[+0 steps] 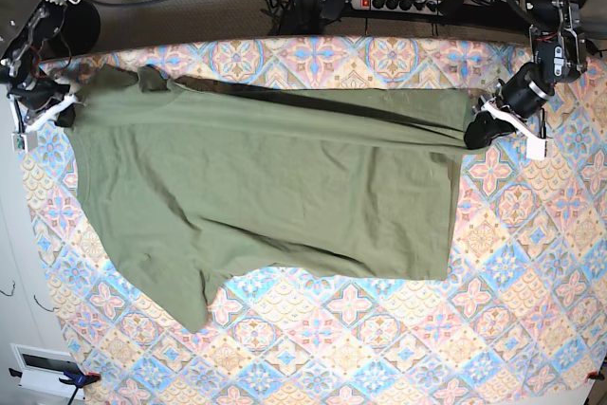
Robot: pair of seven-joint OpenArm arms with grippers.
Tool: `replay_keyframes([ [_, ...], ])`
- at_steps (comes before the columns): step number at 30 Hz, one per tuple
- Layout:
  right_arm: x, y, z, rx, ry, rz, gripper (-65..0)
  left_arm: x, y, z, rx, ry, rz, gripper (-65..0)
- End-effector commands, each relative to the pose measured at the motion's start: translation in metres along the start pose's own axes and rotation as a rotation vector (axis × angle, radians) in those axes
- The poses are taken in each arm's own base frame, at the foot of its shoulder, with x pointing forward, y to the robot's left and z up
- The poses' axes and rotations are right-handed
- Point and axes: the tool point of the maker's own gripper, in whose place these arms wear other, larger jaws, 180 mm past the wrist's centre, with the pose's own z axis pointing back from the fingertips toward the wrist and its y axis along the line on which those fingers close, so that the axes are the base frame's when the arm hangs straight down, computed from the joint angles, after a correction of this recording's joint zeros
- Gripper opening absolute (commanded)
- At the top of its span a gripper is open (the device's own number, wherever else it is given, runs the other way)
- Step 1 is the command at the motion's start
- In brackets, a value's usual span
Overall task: Layout the t-shirt on the table in an organized manner, then fold the t-shirt properly
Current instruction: 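Hold the shirt hem with both grippers and adjust the grip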
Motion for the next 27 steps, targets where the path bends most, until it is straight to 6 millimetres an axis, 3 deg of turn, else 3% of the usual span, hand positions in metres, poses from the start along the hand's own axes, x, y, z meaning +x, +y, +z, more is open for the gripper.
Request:
replay_keyframes([
  [1,0.024,-0.009,0.005,-0.015,-0.061,0.009,-65.0,0.014,-0.002,-0.004,-0.01,-0.038,-0.004,-65.0],
  [6,0.025,-0.011,-0.006,0.003,-0.06,-0.04,-64.8,0.012,0.006,-0.022,-0.011,-0.023,0.04,-65.0],
  [13,0.019,-0.013,-0.014,0.016,-0.067,-0.08,-62.4,-0.006,-0.008,-0.049,0.007,0.033,-0.055,-65.0],
  [15,0.02,-0.014,-0.014,0.016,-0.068,-0.08,-58.1,-0.01,-0.012,-0.051,-0.003,0.047,-0.065,-60.9],
  [18,0.022,-0.013,-0.012,0.013,-0.075,-0.075,-48.7,-0.009,-0.023,-0.052,-0.025,0.046,-0.084,-45.3],
  [20,0.02,-0.015,-0.011,0.009,-0.071,-0.078,-45.3,-0.005,-0.03,-0.049,-0.039,0.035,-0.104,-38.8],
  [23,0.025,-0.014,-0.008,0.007,-0.084,-0.065,-44.6,-0.006,-0.035,-0.044,-0.047,0.034,-0.122,-37.5],
  [27,0.031,-0.012,0.002,-0.009,-0.104,-0.02,-44.4,-0.003,-0.024,-0.023,-0.008,0.026,-0.146,-37.5],
])
